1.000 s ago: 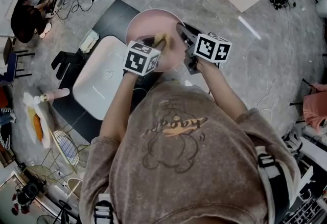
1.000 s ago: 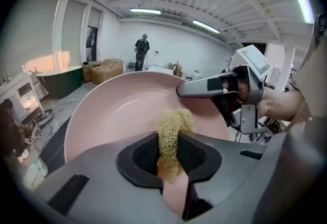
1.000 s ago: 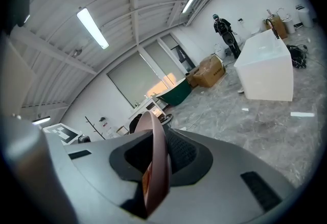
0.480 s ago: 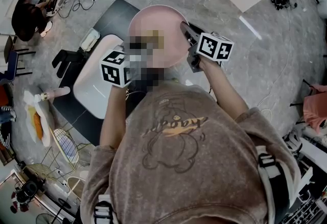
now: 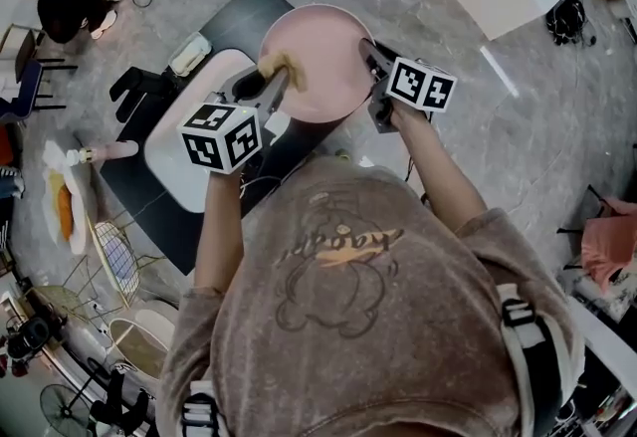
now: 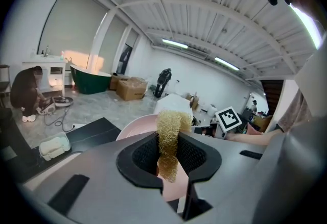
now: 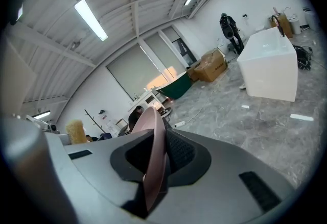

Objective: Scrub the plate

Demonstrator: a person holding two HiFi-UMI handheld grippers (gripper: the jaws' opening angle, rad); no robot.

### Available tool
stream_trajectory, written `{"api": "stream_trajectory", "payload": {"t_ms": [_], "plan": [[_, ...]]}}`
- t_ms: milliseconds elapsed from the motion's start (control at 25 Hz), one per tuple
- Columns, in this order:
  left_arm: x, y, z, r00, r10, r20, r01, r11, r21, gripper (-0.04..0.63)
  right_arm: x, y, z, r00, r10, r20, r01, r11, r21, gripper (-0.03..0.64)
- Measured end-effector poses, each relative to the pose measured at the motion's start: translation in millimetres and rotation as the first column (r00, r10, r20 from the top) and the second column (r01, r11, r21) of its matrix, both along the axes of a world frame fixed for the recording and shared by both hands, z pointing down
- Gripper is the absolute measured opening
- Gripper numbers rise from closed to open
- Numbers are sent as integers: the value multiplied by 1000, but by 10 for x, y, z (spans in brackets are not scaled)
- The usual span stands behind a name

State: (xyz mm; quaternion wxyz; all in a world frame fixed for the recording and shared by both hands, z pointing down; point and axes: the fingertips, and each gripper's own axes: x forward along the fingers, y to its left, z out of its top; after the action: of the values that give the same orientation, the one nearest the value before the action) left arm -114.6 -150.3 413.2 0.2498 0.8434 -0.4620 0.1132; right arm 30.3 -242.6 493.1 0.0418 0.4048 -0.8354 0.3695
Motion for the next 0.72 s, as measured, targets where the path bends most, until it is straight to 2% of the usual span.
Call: {"api": "stream_trajectory", "payload": {"t_ms": [720], "plan": [[-593,273,142,984,-178,31,180,982,-53,80,-706,-475,802,980,-155,-125,147,987,-66,44]]}}
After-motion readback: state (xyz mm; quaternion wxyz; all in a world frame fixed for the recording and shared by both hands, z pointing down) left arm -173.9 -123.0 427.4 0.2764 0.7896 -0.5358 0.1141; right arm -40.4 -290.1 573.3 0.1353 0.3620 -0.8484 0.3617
